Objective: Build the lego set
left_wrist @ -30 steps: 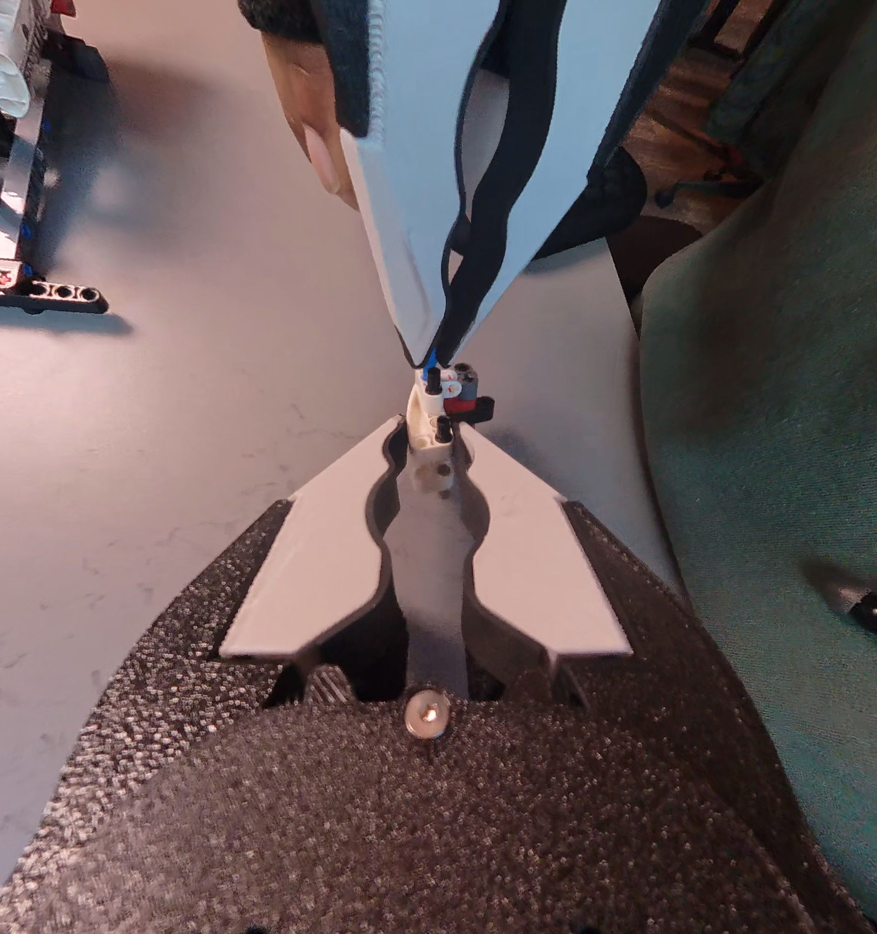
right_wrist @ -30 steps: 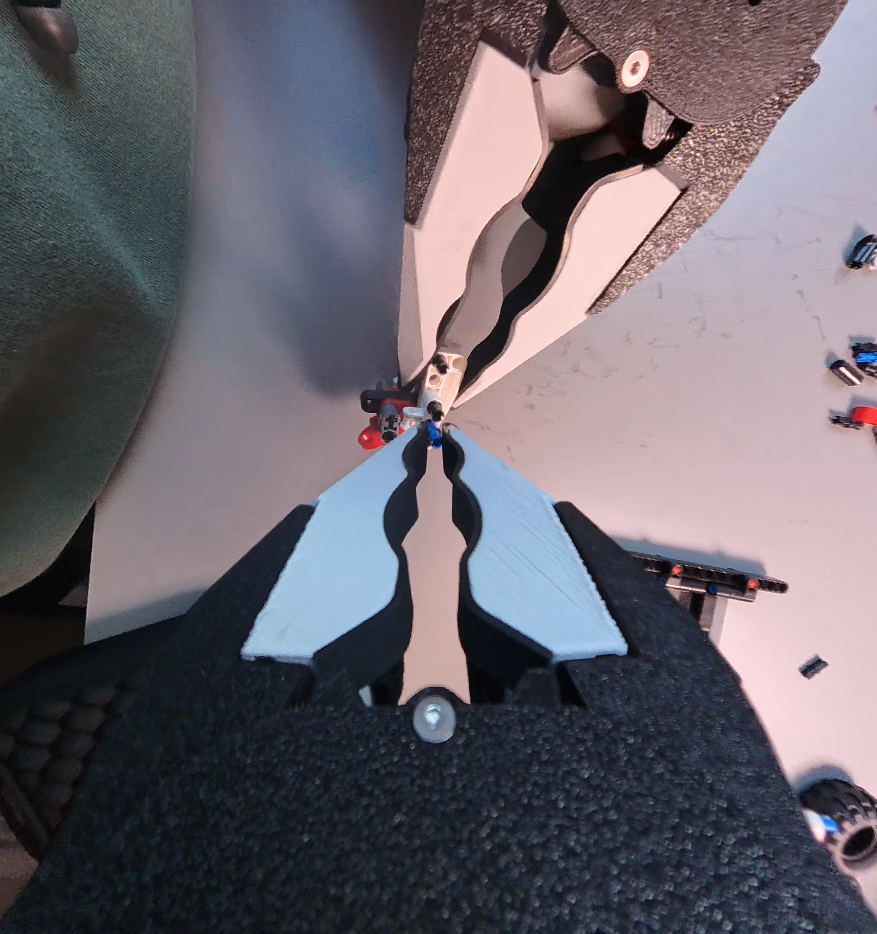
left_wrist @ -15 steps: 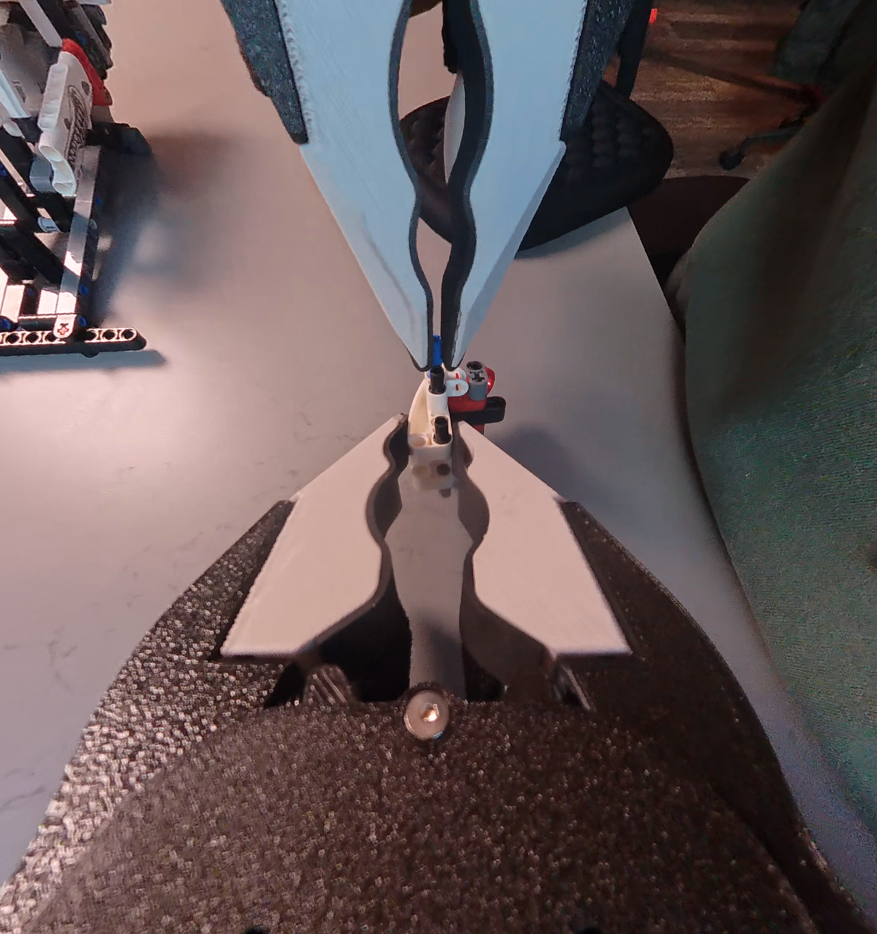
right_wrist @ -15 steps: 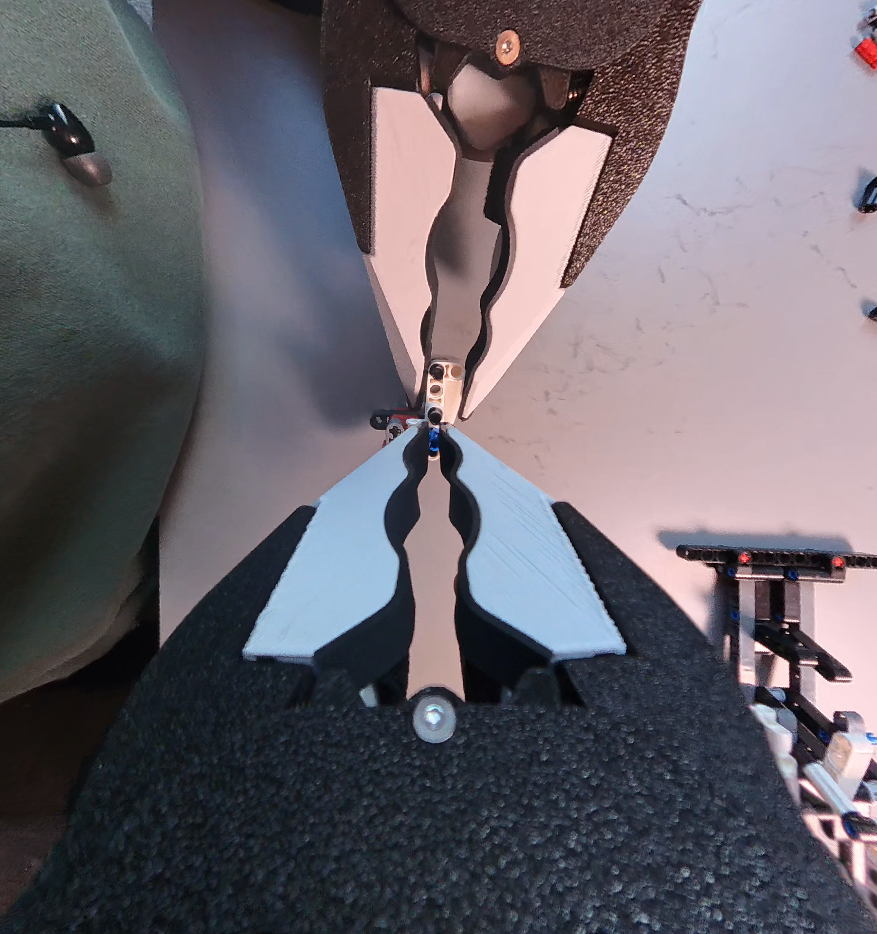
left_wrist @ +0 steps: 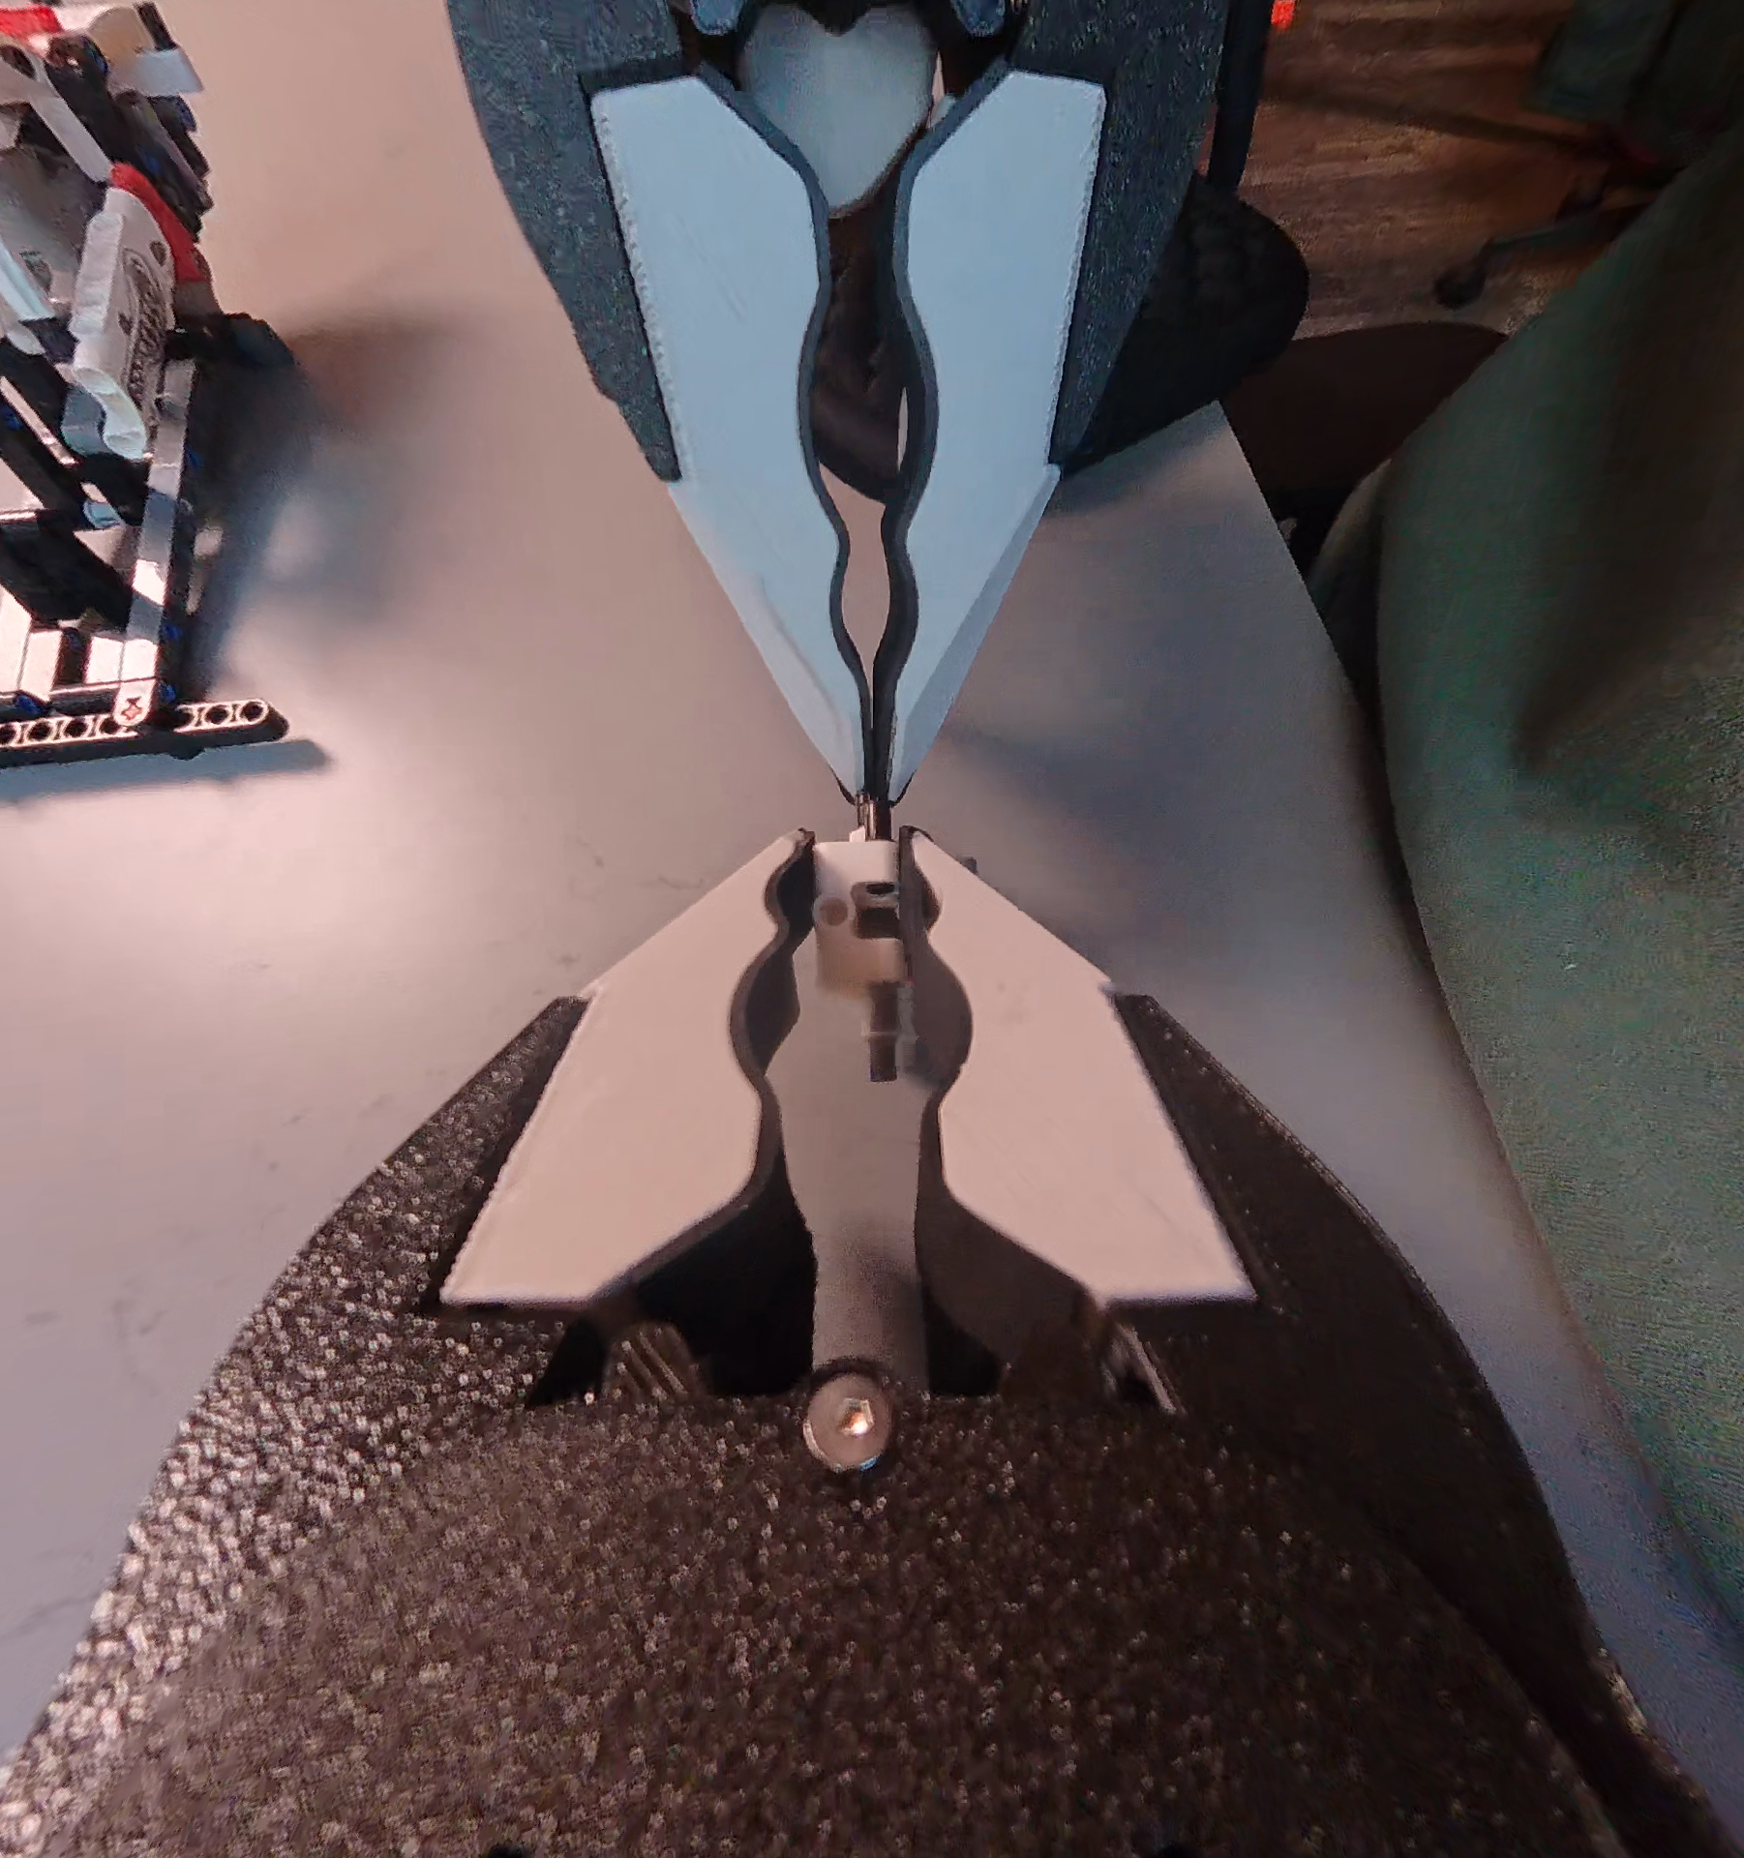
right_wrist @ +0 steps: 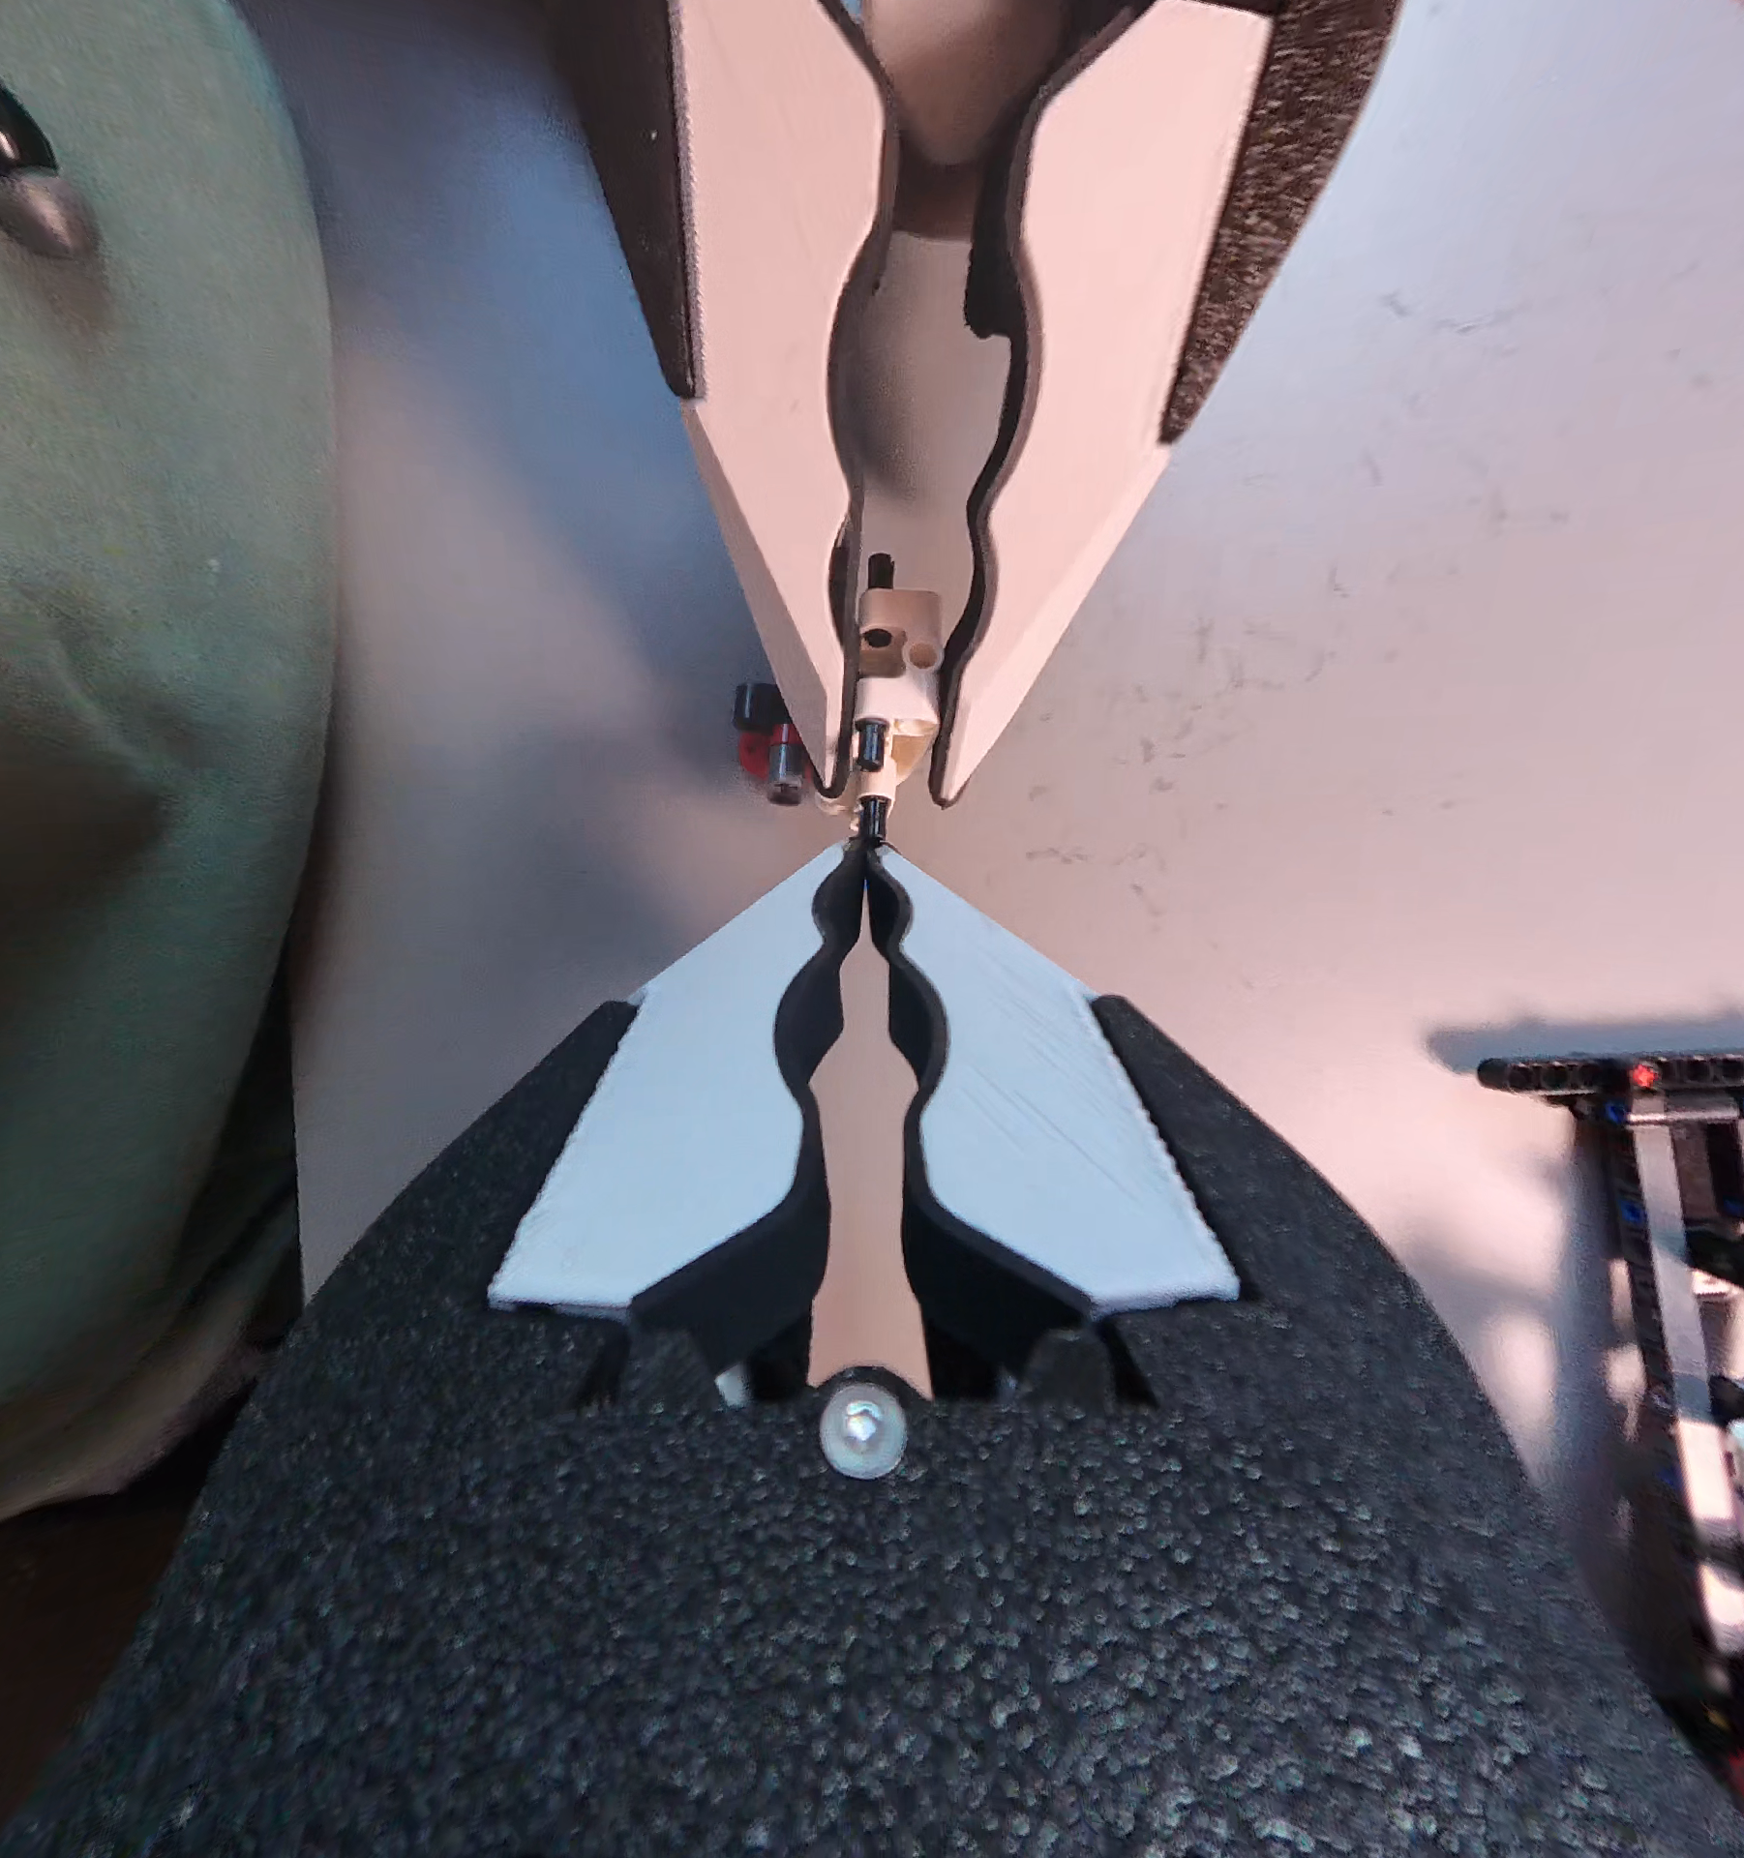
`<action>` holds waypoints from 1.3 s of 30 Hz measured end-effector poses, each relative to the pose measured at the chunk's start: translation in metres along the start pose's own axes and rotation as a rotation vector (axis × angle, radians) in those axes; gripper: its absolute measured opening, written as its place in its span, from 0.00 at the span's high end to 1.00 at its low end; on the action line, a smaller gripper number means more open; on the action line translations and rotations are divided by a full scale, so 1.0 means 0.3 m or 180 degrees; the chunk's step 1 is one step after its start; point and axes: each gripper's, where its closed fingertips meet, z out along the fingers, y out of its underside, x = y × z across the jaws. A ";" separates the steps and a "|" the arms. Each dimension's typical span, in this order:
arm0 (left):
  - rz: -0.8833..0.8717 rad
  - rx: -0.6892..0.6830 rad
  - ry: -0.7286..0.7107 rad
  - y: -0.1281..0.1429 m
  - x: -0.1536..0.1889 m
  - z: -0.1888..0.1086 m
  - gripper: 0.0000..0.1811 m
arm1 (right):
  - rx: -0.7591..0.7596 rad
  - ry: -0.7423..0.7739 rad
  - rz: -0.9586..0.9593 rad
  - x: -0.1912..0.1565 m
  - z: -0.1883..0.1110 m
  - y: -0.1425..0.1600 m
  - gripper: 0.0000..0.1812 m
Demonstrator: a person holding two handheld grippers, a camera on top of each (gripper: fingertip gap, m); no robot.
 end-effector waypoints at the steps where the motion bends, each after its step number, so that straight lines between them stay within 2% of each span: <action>1: -0.0059 0.0086 0.0010 -0.010 -0.006 -0.010 0.91 | 0.0135 0.0004 0.0120 0.007 -0.013 -0.010 1.00; 2: -0.0101 0.0175 0.0007 -0.021 -0.014 -0.020 0.91 | 0.0288 0.0011 0.0225 0.014 -0.028 -0.021 0.99; 5: -0.0154 0.0449 0.0031 -0.062 -0.019 -0.049 0.91 | 0.0668 0.0028 0.0477 0.019 -0.061 -0.040 0.89; 8: -0.0212 0.0693 0.0071 -0.099 -0.017 -0.071 0.91 | 0.1103 0.0050 0.0624 0.009 -0.082 -0.072 0.92; 10: -0.0254 0.0820 0.0109 -0.118 -0.015 -0.082 0.91 | 0.1247 0.0149 0.0642 0.019 -0.100 -0.081 0.97; 12: -0.0238 0.0897 0.0111 -0.130 -0.012 -0.087 0.91 | 0.1306 0.0173 0.0618 0.018 -0.114 -0.087 0.97; 15: -0.0197 0.0804 0.0131 -0.118 -0.003 -0.071 0.91 | 0.1022 0.0170 0.0385 0.012 -0.123 -0.072 0.97; 18: -0.0175 0.0530 0.0135 -0.084 0.004 -0.038 0.89 | 0.0312 0.0260 -0.0098 0.021 -0.130 -0.031 0.97; 23: -0.0260 0.0075 0.0091 -0.031 0.002 0.012 0.90 | -0.0418 0.0227 -0.0699 0.017 -0.101 -0.021 0.97; 27: -0.0227 -0.0216 0.0087 0.017 0.014 0.042 0.90 | -0.0409 0.0032 -0.0756 -0.007 -0.062 -0.041 0.97; 39: -0.0103 -0.0240 0.0100 0.021 0.023 0.046 0.90 | -0.0307 -0.0253 -0.0938 -0.027 -0.060 -0.044 0.97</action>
